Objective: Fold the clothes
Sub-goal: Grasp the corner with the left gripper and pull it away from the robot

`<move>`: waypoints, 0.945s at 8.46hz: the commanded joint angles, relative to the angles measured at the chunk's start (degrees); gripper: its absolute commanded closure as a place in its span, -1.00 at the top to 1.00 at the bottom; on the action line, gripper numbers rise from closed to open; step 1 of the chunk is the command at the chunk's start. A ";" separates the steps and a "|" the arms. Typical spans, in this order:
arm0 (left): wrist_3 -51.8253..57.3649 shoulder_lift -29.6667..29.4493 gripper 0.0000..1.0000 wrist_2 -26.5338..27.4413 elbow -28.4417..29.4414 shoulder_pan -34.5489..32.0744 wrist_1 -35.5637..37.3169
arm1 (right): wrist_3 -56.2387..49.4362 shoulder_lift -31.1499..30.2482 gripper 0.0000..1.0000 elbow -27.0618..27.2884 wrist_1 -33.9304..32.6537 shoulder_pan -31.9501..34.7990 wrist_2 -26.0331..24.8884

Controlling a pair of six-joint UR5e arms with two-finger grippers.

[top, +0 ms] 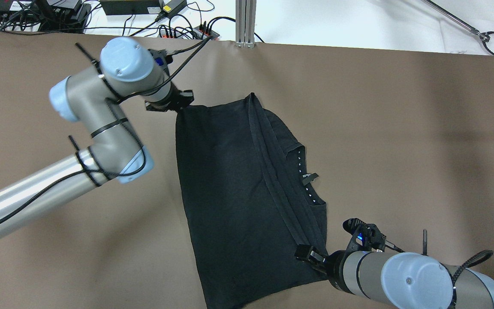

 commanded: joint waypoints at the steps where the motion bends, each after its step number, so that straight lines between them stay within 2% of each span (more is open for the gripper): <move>1: 0.60 -15.22 -1.00 4.38 25.97 0.02 -13.00 | 0.00 0.06 0.90 -0.06 0.00 1.34 -0.08; 2: 0.86 -16.14 -0.95 4.40 26.49 0.02 -13.12 | -0.09 0.06 0.90 -0.06 0.00 1.35 -1.22; 3: 1.04 -14.94 0.33 4.49 24.93 0.02 -13.03 | -0.09 1.02 0.90 -0.15 0.00 1.43 -2.45; 4: 1.74 -14.40 0.88 4.66 22.48 0.11 -12.51 | -0.09 1.29 0.90 -0.24 0.00 1.35 -4.46; 6: 2.53 -8.19 0.89 4.75 13.89 -0.41 -12.15 | -0.53 1.38 0.90 -0.42 0.00 1.61 -7.20; 8: 2.89 -2.22 0.89 4.84 5.89 -0.68 -12.24 | 0.60 4.52 0.90 -1.29 -1.82 2.75 -7.90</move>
